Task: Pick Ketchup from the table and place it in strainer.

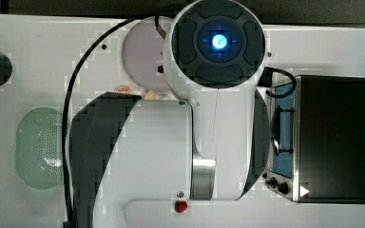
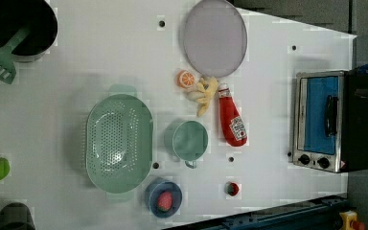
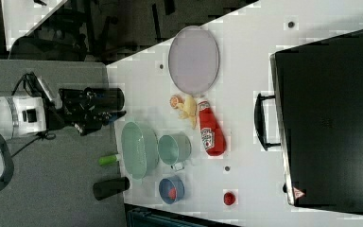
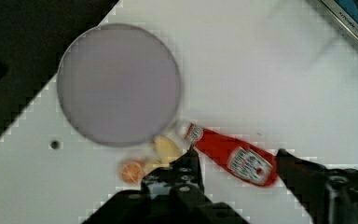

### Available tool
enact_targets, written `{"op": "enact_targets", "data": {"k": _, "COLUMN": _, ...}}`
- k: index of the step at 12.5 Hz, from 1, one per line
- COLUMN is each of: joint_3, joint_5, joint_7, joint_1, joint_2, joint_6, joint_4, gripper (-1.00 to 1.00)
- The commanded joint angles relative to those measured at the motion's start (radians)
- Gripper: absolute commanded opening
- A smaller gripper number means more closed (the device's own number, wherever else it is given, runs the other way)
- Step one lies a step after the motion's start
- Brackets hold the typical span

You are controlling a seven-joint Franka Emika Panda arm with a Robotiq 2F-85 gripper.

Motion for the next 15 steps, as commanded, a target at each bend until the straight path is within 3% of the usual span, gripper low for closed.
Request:
{"op": "enact_targets", "data": {"k": 1, "joint_3": 0.064, "joint_5": 0.014, "joint_7": -0.057, "joint_1": -0.099, "joint_2": -0.169, "joint_6": -0.15, "joint_4": -0.075, "gripper": 0.58}}
{"op": "enact_targets", "data": {"k": 3, "joint_3": 0.069, "joint_5": 0.014, "joint_7": -0.071, "joint_1": -0.097, "joint_2": -0.148, "joint_6": -0.14, "joint_4": -0.101, "gripper": 0.99}}
{"op": "enact_targets", "data": {"k": 6, "joint_3": 0.084, "joint_5": 0.014, "joint_7": -0.189, "joint_1": -0.095, "joint_2": -0.101, "joint_6": -0.105, "joint_4": -0.176, "gripper": 1.0}}
{"op": "enact_targets", "data": {"k": 10, "joint_3": 0.105, "joint_5": 0.013, "joint_7": -0.562, "joint_1": -0.094, "joint_2": -0.031, "joint_6": 0.017, "joint_4": -0.298, "gripper": 1.0}}
{"op": "enact_targets", "data": {"k": 13, "joint_3": 0.114, "joint_5": 0.013, "joint_7": -0.877, "joint_1": -0.094, "joint_2": 0.003, "joint_6": 0.199, "joint_4": -0.396, "gripper": 1.0}}
{"op": "enact_targets", "data": {"k": 15, "joint_3": 0.115, "joint_5": 0.013, "joint_7": -0.979, "joint_1": -0.093, "joint_2": 0.017, "joint_6": 0.344, "joint_4": -0.464, "gripper": 1.0}}
